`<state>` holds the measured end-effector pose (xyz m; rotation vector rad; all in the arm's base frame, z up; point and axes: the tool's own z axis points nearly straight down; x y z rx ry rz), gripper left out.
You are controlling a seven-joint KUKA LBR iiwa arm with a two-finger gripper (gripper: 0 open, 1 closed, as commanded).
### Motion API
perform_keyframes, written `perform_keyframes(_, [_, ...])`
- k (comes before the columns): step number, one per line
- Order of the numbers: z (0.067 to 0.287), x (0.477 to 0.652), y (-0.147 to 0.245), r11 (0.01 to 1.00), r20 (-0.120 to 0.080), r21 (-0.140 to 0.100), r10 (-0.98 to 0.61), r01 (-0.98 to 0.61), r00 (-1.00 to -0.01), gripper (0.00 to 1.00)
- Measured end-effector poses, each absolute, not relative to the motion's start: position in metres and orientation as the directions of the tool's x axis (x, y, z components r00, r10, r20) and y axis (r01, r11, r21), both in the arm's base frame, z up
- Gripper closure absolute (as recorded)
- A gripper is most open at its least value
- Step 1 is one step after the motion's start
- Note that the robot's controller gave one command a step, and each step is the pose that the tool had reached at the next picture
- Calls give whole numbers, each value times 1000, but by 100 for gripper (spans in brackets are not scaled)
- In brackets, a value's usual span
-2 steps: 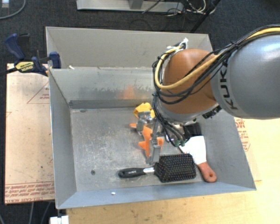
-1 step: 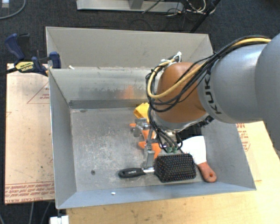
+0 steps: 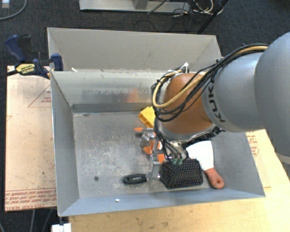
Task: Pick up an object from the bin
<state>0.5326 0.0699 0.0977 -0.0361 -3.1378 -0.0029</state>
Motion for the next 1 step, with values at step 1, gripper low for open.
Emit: perform_keyframes(1, [86, 523, 46, 966, -5, 2, -257, -257, -966, 0])
